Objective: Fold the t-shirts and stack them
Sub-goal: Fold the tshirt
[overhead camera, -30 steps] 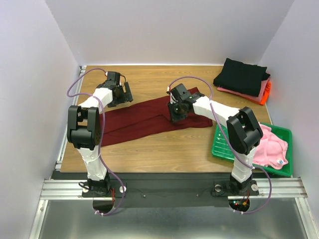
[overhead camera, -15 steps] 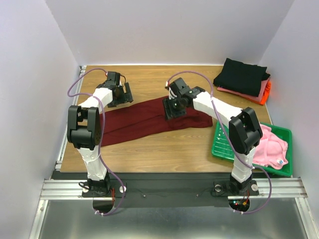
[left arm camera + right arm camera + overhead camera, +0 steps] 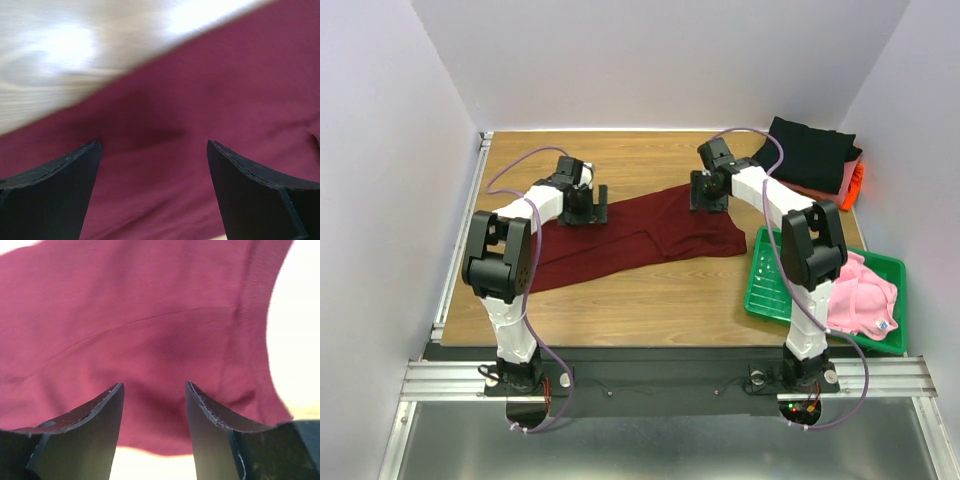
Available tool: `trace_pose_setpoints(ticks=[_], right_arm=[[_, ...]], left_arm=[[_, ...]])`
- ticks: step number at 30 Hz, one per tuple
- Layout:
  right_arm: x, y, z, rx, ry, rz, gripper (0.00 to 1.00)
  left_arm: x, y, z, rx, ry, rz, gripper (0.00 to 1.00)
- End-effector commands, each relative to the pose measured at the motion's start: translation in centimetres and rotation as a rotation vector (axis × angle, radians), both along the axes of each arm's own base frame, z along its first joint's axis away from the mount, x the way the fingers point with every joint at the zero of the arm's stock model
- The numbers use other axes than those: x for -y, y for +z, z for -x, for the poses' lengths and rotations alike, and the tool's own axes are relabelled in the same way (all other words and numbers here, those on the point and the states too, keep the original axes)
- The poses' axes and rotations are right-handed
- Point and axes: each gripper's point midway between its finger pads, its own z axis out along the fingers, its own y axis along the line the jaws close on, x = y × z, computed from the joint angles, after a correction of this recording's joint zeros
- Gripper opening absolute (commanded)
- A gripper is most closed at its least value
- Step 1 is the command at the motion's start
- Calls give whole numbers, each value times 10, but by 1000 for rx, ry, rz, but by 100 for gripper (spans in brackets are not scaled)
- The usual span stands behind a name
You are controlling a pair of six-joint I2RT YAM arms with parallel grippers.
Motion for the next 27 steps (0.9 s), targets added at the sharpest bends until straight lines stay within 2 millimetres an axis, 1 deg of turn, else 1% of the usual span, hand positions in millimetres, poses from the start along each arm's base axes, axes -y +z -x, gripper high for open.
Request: trace_pose_setpoints(ticks=[1,2,4,5,7,8,10,11,12,13,14,15,16,17,18,19,20,21,22,23,24,26,27], right_arm=[[9,-33,-1,-46,-55,21,57],[12,-45,-1,-63,-62,28,57],[13,-58,-3,-83,-68,30,57],[13,-70,-3,-104,-71,37,57],[11,-75,-14,-94,-76,37,57],[11,-84,-23,-94,-86,48,57],[11,-89,-36,-82,-101,53,57],[9,-96,-41,-84,-103,56,57],[8,-100,-56,-65,-114,56,57],[7,-105,-63,-60,-117,61,57],[6,-105,-73,-43,-125,60,57],[4,-106,-80,-31,-127,57,57],[-1,-109,-98,-4,-129,48,58],[-3,-108,-107,13,-128,42,58],[-7,-111,-114,22,-127,35,58],[-8,-120,-121,26,-131,32,58],[-14,-108,-139,73,-136,9,58],[-17,-104,-148,99,-139,-2,59],[-19,-103,-155,112,-149,-15,59],[-22,-102,-169,141,-158,-35,59],[-25,-101,-175,153,-158,-58,59],[-31,-104,-188,180,-166,-111,59],[-34,-99,-195,205,-162,-142,59]], left_arm=[[20,-10,11,-23,-89,44,98],[19,-17,14,-44,-87,43,98],[18,-26,19,-69,-86,40,98],[17,-31,22,-87,-82,36,98],[14,-38,26,-113,-69,24,98],[13,-43,30,-130,-66,16,98],[12,-48,34,-149,-60,12,98],[11,-49,36,-155,-54,8,98],[10,-54,40,-171,-52,4,98],[9,-57,43,-185,-46,4,98],[11,-60,48,-208,-43,14,98],[11,-62,50,-219,-39,15,98],[13,-61,52,-227,-41,22,98],[16,-61,55,-238,-47,30,98],[21,-57,55,-244,-53,58,98],[25,-56,57,-253,-59,73,98],[31,-53,61,-272,-67,88,98],[39,-49,61,-283,-68,123,98],[44,-49,64,-300,-63,139,98],[48,-48,69,-319,-62,158,98],[60,-45,75,-344,-71,202,98],[73,-38,81,-356,-103,242,98],[84,-30,84,-361,-141,287,98]])
